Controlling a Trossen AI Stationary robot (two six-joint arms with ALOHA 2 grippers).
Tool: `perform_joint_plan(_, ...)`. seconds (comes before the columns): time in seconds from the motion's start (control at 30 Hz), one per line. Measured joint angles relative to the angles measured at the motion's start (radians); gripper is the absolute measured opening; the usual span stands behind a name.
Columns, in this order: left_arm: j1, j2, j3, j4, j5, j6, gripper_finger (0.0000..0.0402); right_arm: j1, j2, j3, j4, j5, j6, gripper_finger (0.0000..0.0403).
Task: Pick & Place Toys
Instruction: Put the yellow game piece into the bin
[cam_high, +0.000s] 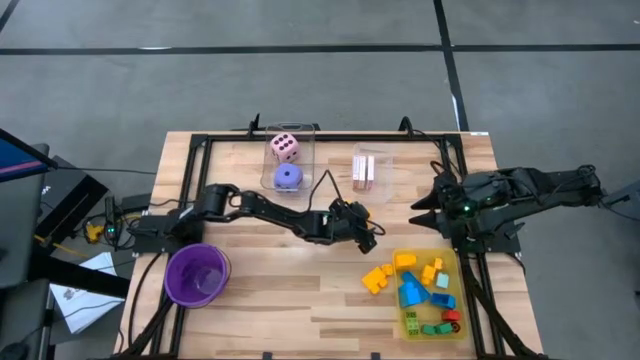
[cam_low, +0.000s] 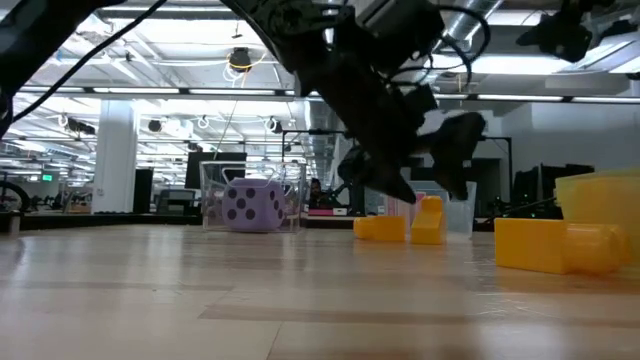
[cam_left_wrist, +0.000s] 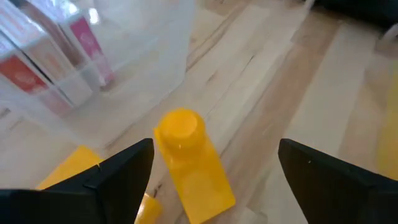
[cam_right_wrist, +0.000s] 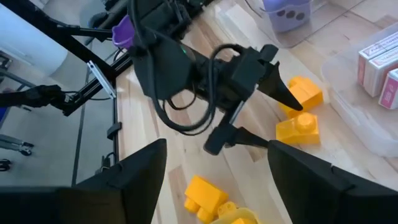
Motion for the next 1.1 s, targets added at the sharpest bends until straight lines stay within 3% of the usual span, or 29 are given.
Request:
perform_joint_plan(0.37,0.015,0.050,0.003,-0.009,0.012,-0.067,0.0309,0.000,0.001,0.000,-0.001,0.001,-0.005,0.0272)
perform_joint_plan(0.87,0.054,0.056,0.002,-0.016,0.093,-0.080,0.0217,-0.001,0.001,0.000,0.006,0.003,-0.007,0.0272)
perform_joint_plan(1.1,0.051,0.062,-0.008,-0.034,0.150,-0.081,0.0148,-0.001,0.001,0.000,0.027,0.003,-0.007,0.0272)
